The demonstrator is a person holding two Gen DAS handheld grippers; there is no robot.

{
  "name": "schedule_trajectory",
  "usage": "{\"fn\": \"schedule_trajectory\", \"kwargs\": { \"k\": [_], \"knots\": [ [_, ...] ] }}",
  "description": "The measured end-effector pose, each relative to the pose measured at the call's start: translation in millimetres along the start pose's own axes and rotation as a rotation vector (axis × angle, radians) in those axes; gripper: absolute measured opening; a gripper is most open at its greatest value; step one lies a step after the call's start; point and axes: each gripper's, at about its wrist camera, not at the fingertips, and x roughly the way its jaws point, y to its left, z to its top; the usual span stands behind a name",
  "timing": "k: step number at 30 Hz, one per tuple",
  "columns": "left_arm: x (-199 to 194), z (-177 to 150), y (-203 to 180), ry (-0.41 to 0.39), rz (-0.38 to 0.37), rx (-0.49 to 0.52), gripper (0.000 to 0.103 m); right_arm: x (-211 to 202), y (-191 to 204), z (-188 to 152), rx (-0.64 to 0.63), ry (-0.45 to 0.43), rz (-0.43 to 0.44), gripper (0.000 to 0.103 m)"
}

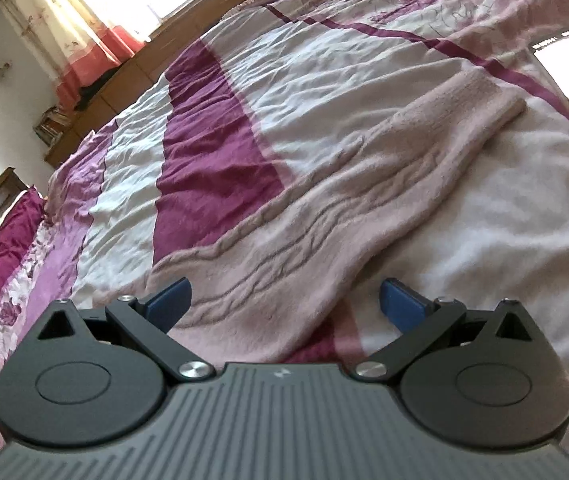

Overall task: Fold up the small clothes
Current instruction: 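Move the right tool to the bunched cardigan sleeve and close on its cuff, then carry the sleeve cuff with the right tool across the cardigan body and release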

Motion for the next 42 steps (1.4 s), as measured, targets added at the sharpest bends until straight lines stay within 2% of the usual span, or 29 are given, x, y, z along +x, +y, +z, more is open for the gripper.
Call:
{"fn": "schedule_trajectory", "kwargs": {
  "k": [5,11,15,17,20,22,24,25,27,34,42],
  "knots": [
    [1,-1,0,-0.012,-0.002,0.003,0.103,20,-8,9,0.018,-0.015,-0.005,0.103],
    [1,-1,0,-0.011,-0.002,0.004,0.103,34,-26,20,0.116,-0.062,0.046,0.103],
    [1,-1,-1,-0.013,0.001,0.004,0.103,39,-26,25,0.102,-0.075,0.049,0.101],
    [1,-1,-1,-0.013,0.000,0.004,0.103,39,-25,26,0.101,-0.092,0.038,0.093],
    [1,-1,-1,-0.013,0.000,0.005,0.103,38,-29,26,0.127,-0.123,0.013,0.070],
    [1,-1,-1,-0.014,0.001,0.005,0.103,38,-29,26,0.113,-0.136,-0.027,0.043],
    [0,-2,-1,-0.017,0.002,0.005,0.103,38,-27,25,0.078,-0.139,-0.058,0.026],
    [0,-2,-1,-0.019,0.002,0.006,0.103,37,-25,25,0.062,-0.143,-0.059,0.019],
    [0,-2,0,-0.022,0.001,0.006,0.103,31,-23,24,0.052,-0.159,-0.043,0.015],
    [-1,-4,-1,-0.036,0.000,0.014,0.103,-8,-4,27,0.024,-0.239,0.013,0.014],
    [-4,-4,1,-0.041,-0.011,0.021,0.103,-78,22,32,0.001,-0.348,0.070,0.013]
  ]
}}
